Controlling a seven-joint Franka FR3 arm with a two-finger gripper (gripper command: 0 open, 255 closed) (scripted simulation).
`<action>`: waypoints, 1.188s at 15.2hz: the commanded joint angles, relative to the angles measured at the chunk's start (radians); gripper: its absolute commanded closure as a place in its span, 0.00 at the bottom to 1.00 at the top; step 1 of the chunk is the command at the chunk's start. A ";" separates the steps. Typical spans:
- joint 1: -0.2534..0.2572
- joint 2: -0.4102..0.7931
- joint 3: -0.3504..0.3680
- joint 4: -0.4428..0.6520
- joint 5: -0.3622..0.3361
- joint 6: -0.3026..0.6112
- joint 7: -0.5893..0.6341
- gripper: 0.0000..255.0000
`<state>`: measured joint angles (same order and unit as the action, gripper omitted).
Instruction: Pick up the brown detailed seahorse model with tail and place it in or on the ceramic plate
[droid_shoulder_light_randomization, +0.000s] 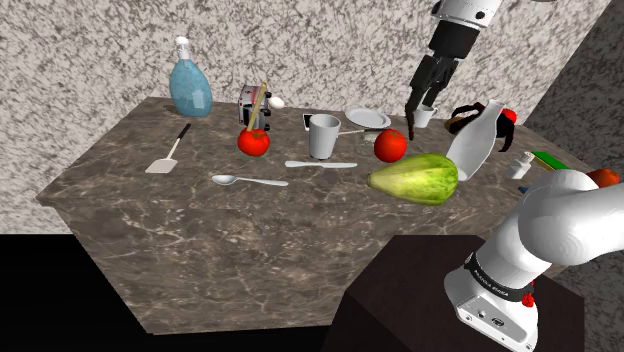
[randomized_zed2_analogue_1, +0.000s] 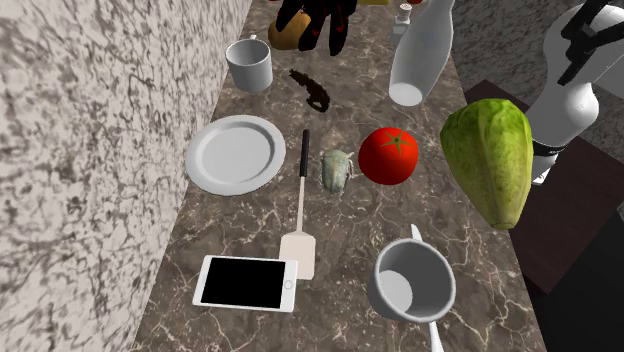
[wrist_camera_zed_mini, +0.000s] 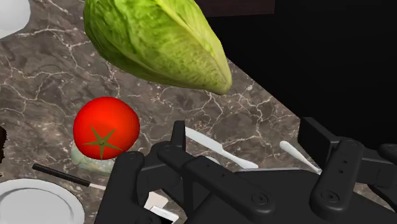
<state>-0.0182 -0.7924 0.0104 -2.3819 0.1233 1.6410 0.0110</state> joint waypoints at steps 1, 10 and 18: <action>0.000 0.000 0.000 0.000 0.000 0.000 0.000 0.00; -0.071 0.079 -0.180 -0.062 -0.093 0.188 -0.197 0.00; -0.104 0.236 -0.352 -0.032 -0.120 0.360 -0.379 0.00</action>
<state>-0.1206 -0.5757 -0.3219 -2.4148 0.0035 1.9757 -0.3459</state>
